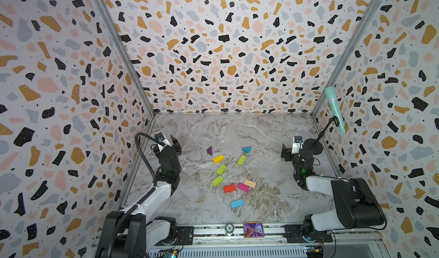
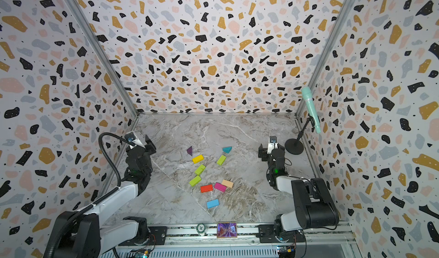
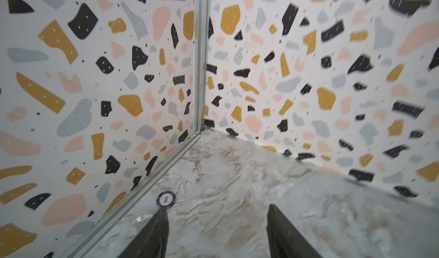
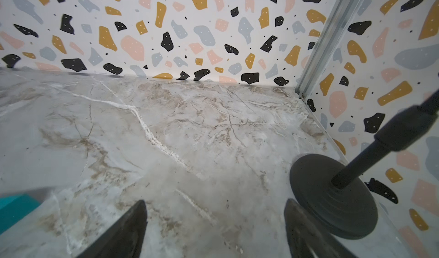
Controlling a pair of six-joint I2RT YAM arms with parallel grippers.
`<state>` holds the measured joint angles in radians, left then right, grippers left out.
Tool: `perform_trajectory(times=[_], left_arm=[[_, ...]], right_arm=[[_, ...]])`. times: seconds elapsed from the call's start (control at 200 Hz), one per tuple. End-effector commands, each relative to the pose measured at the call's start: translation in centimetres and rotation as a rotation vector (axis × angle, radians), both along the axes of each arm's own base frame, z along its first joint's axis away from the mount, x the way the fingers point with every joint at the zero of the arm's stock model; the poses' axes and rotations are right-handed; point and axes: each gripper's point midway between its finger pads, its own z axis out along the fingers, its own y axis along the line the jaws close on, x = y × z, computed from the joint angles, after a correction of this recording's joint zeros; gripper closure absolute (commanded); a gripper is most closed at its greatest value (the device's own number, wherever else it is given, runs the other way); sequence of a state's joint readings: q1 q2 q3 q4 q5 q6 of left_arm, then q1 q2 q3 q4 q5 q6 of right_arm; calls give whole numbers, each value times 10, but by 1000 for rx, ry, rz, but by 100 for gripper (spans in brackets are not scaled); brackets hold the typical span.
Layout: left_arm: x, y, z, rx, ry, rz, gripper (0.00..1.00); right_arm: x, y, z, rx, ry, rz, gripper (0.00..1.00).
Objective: Assemble a carrot with building blocks
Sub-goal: Move the building block to the center of the board.
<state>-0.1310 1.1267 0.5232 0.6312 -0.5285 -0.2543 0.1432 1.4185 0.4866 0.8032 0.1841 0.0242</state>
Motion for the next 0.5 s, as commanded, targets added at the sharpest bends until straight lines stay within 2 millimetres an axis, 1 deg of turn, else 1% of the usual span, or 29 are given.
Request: perform_trajectory(times=[0.0,0.04,0.075,0.09,0.145,0.195,0.225,0.32,0.431,0.496], left_arm=[[8,-18,-34,-171,166,-79,33],[13,-26,-37,-204,204,-103,32],[13,-32,-50,-234,265,-115,32],[13,-35,-54,-247,281,-121,31],[11,-47,-72,-310,336,-138,26],[8,-68,-87,-367,369,-193,23],[6,-83,-95,-379,390,-229,22],[3,-124,-117,-341,496,-290,15],[9,-168,-135,-275,603,-358,15],[15,-188,-141,-218,650,-381,15]], right_arm=[[-2,9,9,47,116,-33,12],[-3,21,15,60,126,-12,12],[-6,33,18,78,138,10,12],[-7,40,19,92,149,26,12],[-10,57,18,149,195,70,12],[-15,77,14,206,247,130,12],[-17,84,13,225,256,149,12],[-26,110,9,276,278,220,12],[-30,127,8,292,290,260,12],[-31,131,5,296,302,265,12]])
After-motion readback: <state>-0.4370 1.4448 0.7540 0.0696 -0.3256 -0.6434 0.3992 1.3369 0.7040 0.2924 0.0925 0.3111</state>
